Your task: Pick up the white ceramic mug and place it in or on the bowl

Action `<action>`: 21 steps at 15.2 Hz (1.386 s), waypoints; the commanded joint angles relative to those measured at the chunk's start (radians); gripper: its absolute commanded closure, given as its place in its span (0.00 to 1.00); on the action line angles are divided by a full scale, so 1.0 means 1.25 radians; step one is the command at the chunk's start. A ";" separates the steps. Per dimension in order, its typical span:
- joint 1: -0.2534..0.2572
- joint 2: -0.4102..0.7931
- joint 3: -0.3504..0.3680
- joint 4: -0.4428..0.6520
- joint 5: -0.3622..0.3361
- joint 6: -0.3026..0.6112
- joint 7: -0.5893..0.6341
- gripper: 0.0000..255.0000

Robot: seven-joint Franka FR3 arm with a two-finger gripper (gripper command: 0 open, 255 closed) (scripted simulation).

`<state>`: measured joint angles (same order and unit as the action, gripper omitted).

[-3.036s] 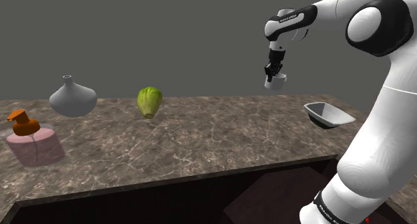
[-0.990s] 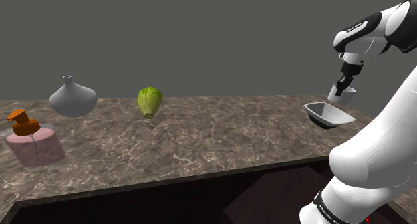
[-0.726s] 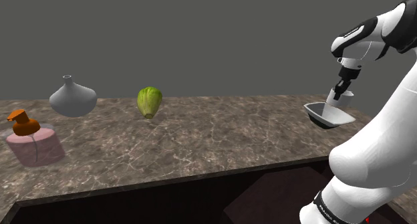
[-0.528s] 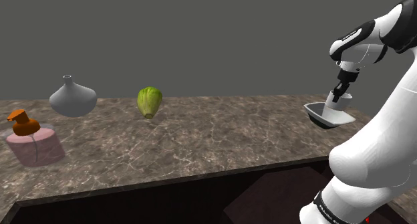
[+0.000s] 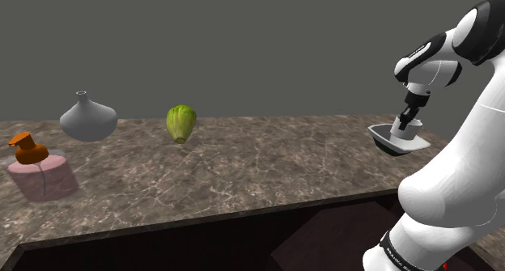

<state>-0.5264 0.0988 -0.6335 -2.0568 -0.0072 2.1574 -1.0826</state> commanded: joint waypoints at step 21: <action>0.009 -0.047 0.001 0.057 -0.031 -0.095 0.022 0.00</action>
<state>-0.5147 0.0406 -0.6323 -1.9864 -0.0454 2.0395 -1.0557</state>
